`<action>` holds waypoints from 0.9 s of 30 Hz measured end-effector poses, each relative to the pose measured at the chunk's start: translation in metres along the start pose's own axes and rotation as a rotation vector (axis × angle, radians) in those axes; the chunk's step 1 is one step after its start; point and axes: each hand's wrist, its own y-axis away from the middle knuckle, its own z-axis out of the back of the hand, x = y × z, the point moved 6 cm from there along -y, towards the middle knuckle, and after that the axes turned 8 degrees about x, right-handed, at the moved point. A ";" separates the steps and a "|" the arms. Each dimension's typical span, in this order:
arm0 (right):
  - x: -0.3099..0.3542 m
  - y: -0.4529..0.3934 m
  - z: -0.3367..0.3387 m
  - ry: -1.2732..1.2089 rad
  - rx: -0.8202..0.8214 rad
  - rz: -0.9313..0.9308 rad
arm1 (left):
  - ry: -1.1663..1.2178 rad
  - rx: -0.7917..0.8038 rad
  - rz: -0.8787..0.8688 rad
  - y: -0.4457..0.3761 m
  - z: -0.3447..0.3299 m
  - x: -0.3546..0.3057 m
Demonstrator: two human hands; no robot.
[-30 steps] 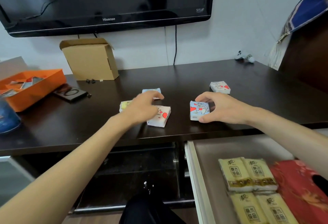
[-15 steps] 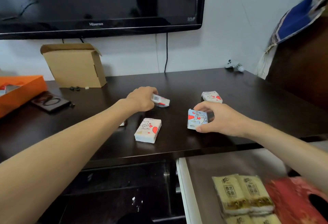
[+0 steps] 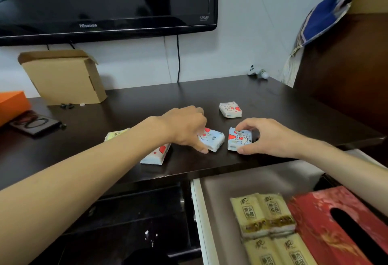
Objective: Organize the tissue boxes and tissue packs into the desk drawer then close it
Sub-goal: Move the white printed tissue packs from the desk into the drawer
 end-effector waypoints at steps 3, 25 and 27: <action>-0.005 0.006 0.002 -0.010 0.023 -0.007 | 0.232 0.089 -0.049 0.000 -0.007 -0.006; 0.015 0.018 -0.009 -0.051 0.145 0.034 | 0.536 0.237 -0.081 0.013 -0.030 -0.027; 0.018 0.021 -0.006 -0.035 0.111 0.054 | 0.476 0.193 -0.088 0.013 -0.026 -0.028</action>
